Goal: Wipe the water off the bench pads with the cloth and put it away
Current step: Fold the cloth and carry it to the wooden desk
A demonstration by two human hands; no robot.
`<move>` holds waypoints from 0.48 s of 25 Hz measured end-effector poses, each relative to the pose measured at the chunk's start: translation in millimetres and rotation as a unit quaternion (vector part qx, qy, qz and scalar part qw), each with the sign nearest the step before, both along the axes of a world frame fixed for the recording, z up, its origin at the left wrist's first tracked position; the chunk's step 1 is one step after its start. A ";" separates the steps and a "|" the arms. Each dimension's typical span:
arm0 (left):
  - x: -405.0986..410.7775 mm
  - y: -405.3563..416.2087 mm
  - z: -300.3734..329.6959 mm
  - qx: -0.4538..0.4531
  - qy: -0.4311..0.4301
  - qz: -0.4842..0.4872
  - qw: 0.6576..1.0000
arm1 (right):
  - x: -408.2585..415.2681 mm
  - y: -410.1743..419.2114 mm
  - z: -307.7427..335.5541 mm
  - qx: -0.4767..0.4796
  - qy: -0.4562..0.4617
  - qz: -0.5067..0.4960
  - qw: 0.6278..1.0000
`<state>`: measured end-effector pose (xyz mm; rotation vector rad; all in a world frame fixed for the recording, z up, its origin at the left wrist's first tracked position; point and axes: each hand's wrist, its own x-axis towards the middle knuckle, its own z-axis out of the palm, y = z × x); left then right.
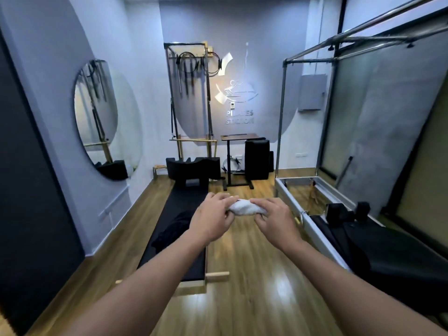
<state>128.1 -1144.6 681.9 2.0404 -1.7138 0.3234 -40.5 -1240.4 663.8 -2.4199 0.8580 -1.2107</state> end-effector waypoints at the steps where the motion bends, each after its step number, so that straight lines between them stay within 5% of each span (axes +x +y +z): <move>1: -0.4 -19.4 5.9 -0.001 -0.008 -0.010 1.000 | -3.2 -18.0 6.0 -0.010 0.005 -0.006 1.000; 12: 39.5 -299.5 61.5 -0.029 0.006 -0.097 0.995 | 20.3 -271.5 69.5 -0.035 0.040 -0.080 0.995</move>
